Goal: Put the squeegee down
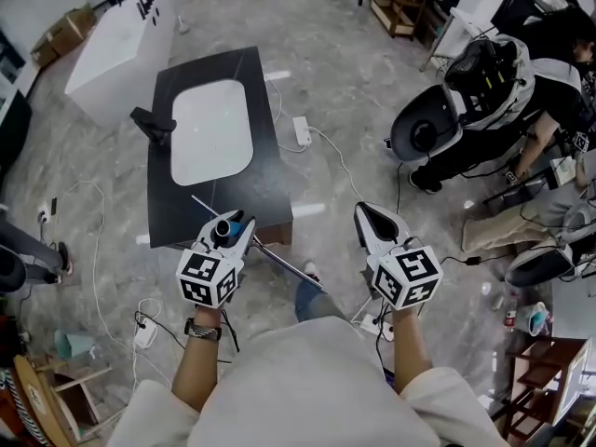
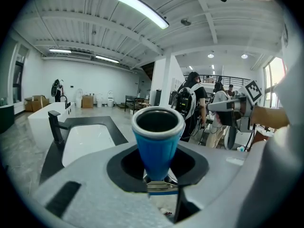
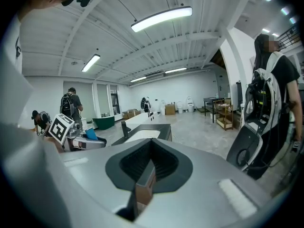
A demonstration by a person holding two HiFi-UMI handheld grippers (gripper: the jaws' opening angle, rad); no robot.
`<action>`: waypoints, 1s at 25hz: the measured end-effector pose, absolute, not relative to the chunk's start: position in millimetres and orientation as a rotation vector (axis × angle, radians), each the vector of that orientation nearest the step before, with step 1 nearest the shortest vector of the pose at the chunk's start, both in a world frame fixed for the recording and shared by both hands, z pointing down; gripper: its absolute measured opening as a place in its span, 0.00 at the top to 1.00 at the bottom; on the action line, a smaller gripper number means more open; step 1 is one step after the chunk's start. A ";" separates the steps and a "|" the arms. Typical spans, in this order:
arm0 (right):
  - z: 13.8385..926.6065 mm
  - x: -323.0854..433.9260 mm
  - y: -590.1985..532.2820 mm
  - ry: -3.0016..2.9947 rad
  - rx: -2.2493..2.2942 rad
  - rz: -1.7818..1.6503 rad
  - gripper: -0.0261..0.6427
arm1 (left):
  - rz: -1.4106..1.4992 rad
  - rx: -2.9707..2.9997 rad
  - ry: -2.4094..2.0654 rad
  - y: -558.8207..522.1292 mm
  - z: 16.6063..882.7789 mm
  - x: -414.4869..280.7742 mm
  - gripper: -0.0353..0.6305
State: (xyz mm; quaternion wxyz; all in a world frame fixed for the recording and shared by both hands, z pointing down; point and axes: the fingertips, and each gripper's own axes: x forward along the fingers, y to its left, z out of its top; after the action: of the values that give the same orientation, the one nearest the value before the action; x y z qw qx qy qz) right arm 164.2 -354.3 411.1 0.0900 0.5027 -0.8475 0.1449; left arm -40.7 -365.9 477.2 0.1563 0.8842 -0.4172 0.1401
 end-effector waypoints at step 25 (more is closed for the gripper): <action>494.2 199.0 -456.8 -2.529 1.211 0.579 0.95 | 0.550 2.217 -1.366 -488.4 601.5 -7.1 0.78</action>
State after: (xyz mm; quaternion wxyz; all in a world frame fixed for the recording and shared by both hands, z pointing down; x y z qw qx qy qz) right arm 199.0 -456.8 494.2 0.1388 0.4190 -0.8747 0.2003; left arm -7.1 -488.4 601.5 0.2378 0.8091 -0.4985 0.2007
